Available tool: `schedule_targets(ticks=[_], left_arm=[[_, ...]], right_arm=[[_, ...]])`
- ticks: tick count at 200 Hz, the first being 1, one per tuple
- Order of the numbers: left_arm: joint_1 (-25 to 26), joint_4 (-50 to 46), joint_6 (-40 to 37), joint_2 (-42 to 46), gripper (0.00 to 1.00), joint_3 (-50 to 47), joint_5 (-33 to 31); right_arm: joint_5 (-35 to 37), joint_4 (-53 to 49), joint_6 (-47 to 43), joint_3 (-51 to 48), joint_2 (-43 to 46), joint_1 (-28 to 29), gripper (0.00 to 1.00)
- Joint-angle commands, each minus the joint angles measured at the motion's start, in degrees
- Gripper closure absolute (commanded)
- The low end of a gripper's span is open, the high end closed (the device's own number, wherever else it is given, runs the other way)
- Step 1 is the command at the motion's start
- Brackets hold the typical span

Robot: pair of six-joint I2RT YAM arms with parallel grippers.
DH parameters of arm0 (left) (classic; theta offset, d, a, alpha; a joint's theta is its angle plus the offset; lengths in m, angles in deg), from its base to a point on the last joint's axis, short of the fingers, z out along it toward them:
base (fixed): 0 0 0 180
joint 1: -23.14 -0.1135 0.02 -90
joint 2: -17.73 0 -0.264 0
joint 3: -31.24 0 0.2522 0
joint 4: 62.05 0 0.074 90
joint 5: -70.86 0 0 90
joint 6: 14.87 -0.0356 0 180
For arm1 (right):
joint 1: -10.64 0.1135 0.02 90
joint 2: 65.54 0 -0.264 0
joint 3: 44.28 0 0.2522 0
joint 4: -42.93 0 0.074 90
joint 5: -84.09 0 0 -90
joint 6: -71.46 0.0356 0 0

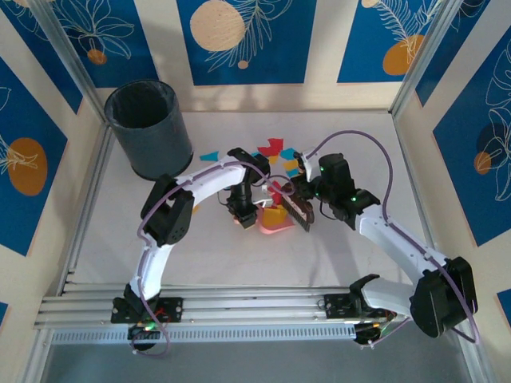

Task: Sweep away the paper scraps from the table

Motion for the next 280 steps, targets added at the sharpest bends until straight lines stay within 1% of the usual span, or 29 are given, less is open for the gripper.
schedule_targets(ticks=[1,29,66,103,138,168,196,240,280], left_arm=[[-0.9,-0.2,1.4,3.5,1.00,-3.3,1.4],[-1.9,1.7,2.1,6.7,1.00,-7.2,2.1],[-3.6,3.1,2.9,9.0,1.00,-11.0,1.8],[-4.8,3.9,2.9,10.1,1.00,-13.1,1.7],[-5.8,4.7,3.1,9.9,1.00,-13.2,1.6],[-6.0,4.5,2.9,8.6,1.00,-12.4,1.8],[-6.2,4.4,2.6,7.5,1.00,-11.3,2.1],[-6.2,3.9,2.4,5.7,1.00,-9.3,2.1],[-6.2,3.7,2.2,3.7,1.00,-7.4,2.4]], right_arm=[[-3.3,-1.2,0.2,2.2,2.3,0.8,1.00],[-2.8,0.1,0.4,2.4,2.6,0.7,1.00],[2.6,5.2,2.1,2.0,1.7,0.4,1.00],[8.1,11.1,2.7,2.0,-0.6,-0.1,1.00],[9.8,14.2,2.1,3.3,-3.8,-1.0,1.00],[10.2,18.2,-1.2,3.9,-7.3,-1.6,1.00],[9.4,20.2,-1.9,4.6,-10.7,-2.3,1.00],[7.8,19.4,-2.1,5.5,-13.9,-2.4,1.00],[6.1,16.6,-1.1,4.4,-13.8,-1.5,1.00]])
